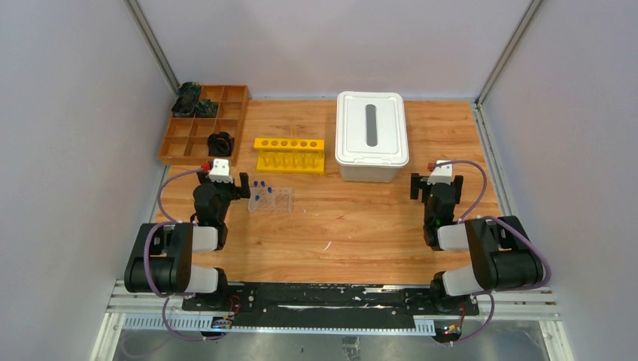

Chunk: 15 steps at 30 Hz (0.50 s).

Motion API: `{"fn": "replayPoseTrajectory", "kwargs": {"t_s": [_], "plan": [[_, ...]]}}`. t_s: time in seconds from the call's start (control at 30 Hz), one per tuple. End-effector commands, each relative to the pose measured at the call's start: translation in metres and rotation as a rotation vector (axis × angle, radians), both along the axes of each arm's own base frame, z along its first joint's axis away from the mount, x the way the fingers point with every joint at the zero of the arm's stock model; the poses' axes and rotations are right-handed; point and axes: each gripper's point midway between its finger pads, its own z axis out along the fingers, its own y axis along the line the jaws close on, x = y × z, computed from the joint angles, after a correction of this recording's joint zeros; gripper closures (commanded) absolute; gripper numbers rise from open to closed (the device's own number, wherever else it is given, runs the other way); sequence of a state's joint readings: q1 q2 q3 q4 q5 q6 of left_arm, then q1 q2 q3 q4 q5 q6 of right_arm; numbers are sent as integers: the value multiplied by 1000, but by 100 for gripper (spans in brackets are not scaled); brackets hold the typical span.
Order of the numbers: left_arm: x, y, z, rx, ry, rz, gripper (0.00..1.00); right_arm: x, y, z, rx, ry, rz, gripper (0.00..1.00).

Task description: Organize the chemistry lab equipment

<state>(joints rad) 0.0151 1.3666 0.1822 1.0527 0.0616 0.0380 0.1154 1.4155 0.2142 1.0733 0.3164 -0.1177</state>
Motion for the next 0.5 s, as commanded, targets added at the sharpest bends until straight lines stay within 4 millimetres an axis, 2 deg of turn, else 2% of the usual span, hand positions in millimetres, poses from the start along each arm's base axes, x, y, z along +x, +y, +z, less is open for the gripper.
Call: {"fn": "replayPoseTrajectory", "kwargs": {"t_s": [0.0, 0.47], "plan": [[5, 4, 9, 10, -31, 26, 0, -2, -7, -2, 14, 16, -35, 0], [6, 4, 9, 12, -32, 26, 0, -2, -7, -3, 14, 18, -35, 0]]}}
